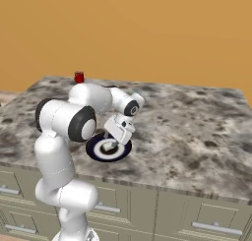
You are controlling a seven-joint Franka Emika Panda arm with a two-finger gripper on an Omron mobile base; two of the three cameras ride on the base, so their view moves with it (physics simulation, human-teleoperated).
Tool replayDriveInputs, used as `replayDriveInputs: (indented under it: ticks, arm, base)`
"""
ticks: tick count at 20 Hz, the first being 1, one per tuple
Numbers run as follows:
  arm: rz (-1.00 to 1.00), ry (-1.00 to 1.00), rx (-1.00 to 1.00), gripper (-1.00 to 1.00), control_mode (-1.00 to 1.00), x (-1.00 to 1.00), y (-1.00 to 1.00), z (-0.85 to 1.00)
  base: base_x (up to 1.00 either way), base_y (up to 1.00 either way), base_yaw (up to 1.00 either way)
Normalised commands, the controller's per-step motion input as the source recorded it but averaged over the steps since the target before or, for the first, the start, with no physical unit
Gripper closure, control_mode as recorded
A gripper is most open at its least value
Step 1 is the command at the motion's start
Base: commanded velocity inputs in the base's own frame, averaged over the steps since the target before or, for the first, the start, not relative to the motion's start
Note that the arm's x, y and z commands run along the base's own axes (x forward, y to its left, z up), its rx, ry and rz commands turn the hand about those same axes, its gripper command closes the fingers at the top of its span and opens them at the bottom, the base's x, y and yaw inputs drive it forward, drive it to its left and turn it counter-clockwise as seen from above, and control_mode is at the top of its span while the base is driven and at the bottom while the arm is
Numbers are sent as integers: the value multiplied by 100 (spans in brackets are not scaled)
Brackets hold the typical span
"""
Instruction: Pick up the marshmallow and place it in the cup of hot chocolate on the dining counter.
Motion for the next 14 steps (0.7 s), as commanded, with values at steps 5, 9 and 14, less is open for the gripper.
replayDriveInputs:
  ticks: [5,9,14]
  arm:
    - [0,0,0,-100,-100,16,13,-26]
    - [0,1,0,-100,-100,22,2,-27]
    - [0,4,0,-100,-100,27,0,-13]
  base:
    - [0,0,0]
    - [0,0,0]
    - [0,0,0]
